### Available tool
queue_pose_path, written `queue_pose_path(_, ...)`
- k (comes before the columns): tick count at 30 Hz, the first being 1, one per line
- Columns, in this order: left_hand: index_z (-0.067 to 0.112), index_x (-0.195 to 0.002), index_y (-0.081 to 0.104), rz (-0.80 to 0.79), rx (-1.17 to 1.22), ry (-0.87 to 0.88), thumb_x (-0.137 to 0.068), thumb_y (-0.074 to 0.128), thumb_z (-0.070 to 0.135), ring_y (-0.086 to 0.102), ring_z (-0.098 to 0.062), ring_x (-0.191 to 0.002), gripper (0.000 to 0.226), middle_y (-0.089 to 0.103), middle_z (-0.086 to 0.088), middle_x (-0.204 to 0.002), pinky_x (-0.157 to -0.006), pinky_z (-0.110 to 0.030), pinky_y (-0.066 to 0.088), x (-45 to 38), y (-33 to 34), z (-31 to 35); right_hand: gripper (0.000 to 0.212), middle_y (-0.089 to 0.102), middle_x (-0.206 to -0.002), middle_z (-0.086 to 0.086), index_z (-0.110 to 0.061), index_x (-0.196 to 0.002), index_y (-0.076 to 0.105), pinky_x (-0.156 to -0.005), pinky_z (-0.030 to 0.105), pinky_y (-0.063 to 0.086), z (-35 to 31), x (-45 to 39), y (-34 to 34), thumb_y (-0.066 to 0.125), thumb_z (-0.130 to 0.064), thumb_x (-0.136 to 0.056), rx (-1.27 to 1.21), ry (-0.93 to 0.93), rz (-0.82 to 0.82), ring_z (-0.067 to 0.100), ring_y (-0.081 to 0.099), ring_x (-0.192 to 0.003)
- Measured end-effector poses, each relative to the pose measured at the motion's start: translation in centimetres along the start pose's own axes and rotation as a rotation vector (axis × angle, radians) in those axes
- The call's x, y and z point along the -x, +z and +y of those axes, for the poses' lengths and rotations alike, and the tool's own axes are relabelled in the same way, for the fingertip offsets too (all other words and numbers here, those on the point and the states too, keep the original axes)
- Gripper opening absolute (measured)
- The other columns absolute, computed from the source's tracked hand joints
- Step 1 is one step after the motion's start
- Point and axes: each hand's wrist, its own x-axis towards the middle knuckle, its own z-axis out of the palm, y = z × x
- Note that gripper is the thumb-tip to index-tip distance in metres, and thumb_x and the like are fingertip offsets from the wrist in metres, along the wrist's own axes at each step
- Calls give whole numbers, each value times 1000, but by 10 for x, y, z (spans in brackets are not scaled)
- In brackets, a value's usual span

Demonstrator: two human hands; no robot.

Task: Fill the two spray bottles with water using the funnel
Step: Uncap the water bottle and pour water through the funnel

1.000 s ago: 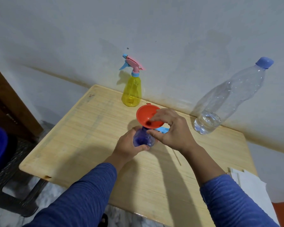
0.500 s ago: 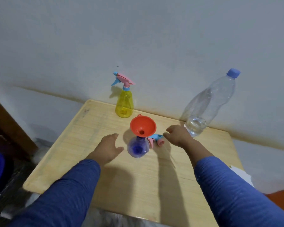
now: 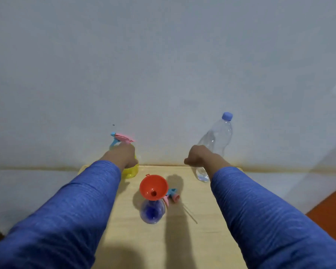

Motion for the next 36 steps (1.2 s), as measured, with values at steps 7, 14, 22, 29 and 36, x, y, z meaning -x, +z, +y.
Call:
queue_pose_path(7, 8, -131, 47, 193, 40, 195, -91, 48, 42, 48, -27, -119, 53, 47, -10, -134, -99, -39, 44, -22, -105, 61, 30, 52, -88, 2, -11, -70, 46, -84, 29, 39, 30, 8, -84, 37, -33, -89, 16, 96, 259, 24, 52, -88)
queue_pose_path(14, 11, -141, 36, 249, 262, 402, -90, 51, 47, 43, -25, -126, 65, 44, -8, -141, -103, -35, 38, -32, -125, 147, 34, 57, -124, 10, -4, -118, 58, -88, 33, 43, 86, 18, -108, 45, -20, -91, -169, 67, 453, 28, 50, -115)
queue_pose_path(22, 17, -147, 24, 209, 635, 448, -81, 61, 54, 32, -21, -137, 84, 32, -3, -151, -110, -35, 31, -69, -95, 209, 50, 48, -140, 4, -16, -135, 47, -103, 33, 39, 141, -30, -86, 58, -33, -89, -453, -74, 535, 21, 49, -125)
queue_pose_path(29, 31, -139, 34, 217, 947, 415, -73, 72, 48, 43, -17, -128, 78, 45, 4, -140, -96, -25, 35, -82, -68, 237, 40, 66, -116, -2, -26, -123, 57, -91, 26, 46, 166, -58, -66, 66, -32, -84, -776, -287, 518, 14, 62, -105)
queue_pose_path(36, 44, -137, 32, 300, 1173, 325, -70, 79, 38, 45, -16, -126, 82, 45, 0, -141, -95, -25, 37, -72, -45, 253, 32, 65, -113, -8, -21, -117, 62, -90, 26, 47, 171, -66, -49, 64, -33, -87, -1002, -338, 481, 13, 61, -104)
